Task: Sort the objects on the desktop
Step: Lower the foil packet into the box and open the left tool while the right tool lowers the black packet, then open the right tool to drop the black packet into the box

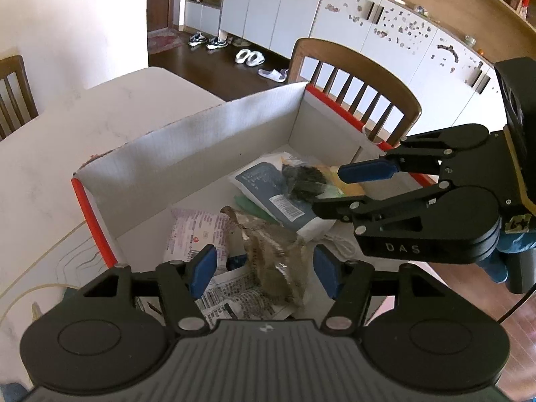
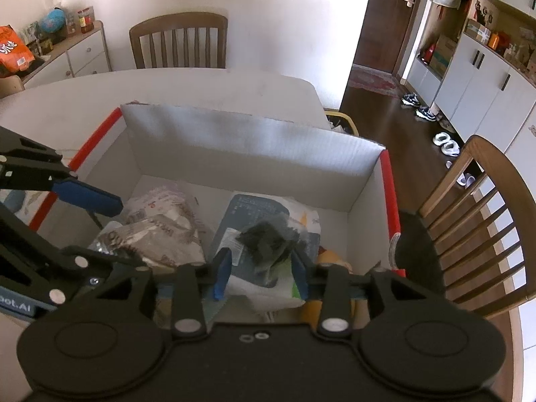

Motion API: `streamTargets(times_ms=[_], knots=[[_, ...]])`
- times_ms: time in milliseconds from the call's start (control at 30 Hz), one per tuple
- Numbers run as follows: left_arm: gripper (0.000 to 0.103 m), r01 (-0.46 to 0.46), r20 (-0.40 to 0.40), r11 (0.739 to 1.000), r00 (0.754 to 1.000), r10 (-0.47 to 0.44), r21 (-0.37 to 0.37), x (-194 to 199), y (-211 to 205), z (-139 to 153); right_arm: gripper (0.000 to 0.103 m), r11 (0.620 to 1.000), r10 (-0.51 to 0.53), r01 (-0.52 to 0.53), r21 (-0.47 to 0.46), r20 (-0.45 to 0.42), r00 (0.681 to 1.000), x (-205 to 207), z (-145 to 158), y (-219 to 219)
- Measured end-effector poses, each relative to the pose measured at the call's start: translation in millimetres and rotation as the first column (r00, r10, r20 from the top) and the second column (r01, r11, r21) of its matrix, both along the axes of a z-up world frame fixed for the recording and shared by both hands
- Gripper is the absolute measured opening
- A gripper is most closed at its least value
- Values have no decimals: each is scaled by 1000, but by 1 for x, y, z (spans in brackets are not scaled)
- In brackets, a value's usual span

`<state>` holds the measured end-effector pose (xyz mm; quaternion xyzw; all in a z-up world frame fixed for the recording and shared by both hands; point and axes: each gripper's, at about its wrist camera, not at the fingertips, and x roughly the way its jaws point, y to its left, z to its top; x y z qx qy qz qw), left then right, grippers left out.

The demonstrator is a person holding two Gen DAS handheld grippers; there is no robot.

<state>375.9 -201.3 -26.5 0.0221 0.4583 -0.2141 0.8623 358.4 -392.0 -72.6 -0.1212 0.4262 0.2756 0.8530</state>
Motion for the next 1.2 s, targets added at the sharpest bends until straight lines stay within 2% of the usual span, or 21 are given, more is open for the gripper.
streamTargets(times_ms=[100,567,967,1033,1200], knots=[[62,0,12,1000,1000,0,-4,-5,2,5,48,1000,1,-1,10,10,1000,-6,7,-2],[62,-10,80,1000,997,12,-28,-37,16,34,49,999,4,-7,50,53,999,-38,43,-5],[63,-46,123,998,991,50,-37,-67,48,48,52,995,-23,17,98,67,998,-68,64,-2],[74,-48,128,998,990,53,-39,-71,54,49,55,994,-27,20,103,67,997,-74,66,-1],[75,-49,138,998,989,55,-44,-83,63,52,60,994,-40,33,102,69,997,-86,69,4]])
